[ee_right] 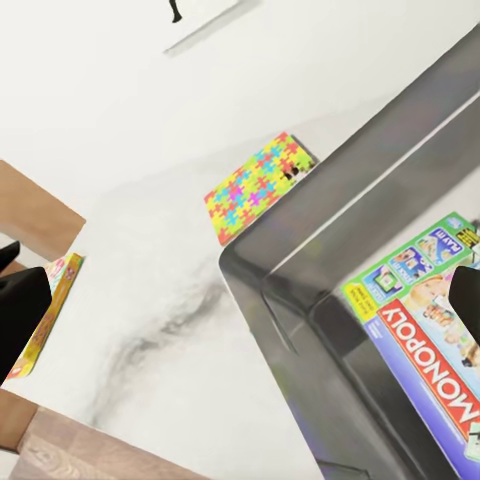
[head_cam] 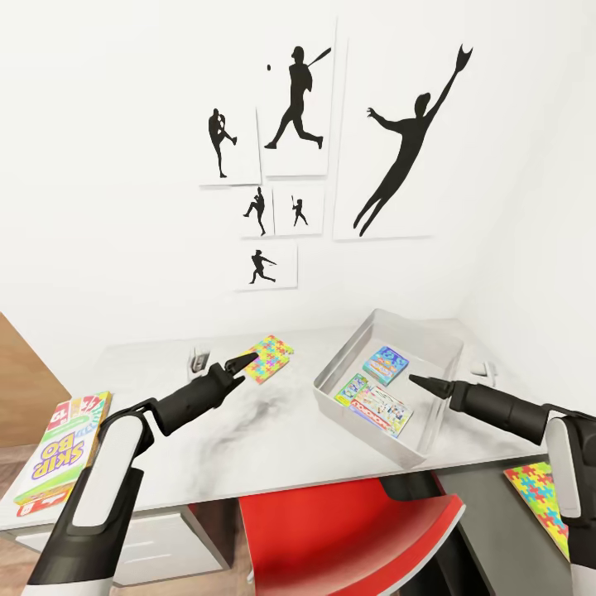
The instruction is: Put all the toys in the child's room - the three board games (two on the bed and one on the table), the two jigsaw puzzles on the table, and the tennis ball on the table - inside the toy box on the table in the child's room.
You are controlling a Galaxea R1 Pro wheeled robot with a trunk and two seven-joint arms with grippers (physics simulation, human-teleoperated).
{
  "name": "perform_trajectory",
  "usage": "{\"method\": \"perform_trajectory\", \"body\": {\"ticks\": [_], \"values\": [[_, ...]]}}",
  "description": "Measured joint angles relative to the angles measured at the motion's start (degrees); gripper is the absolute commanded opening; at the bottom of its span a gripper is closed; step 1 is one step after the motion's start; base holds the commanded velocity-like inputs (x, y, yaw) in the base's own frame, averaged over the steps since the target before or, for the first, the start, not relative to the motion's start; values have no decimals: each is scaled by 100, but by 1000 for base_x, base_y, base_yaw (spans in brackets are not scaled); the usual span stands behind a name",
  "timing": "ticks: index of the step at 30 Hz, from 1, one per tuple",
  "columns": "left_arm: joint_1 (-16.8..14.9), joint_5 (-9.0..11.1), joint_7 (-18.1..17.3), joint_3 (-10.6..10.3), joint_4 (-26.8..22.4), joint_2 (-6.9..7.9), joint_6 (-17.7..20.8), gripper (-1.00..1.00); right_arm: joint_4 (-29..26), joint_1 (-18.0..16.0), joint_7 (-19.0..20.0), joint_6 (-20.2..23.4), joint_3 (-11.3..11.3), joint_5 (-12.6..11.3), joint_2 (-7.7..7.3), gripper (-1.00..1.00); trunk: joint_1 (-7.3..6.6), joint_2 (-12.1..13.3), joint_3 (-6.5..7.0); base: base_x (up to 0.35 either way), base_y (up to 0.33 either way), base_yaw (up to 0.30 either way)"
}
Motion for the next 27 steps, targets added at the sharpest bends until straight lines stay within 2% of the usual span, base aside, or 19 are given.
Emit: {"method": "perform_trajectory", "body": {"ticks": [22,27], "values": [[29,0,-9,-3,-37,0,-5,100,-46,2,5,11,28,5,-3,100,0,0,0,0,1,0],[30,-1,-9,-6,-38,0,-6,100,-47,2,4,12,30,3,-2,100,0,0,0,0,99,0]]}}
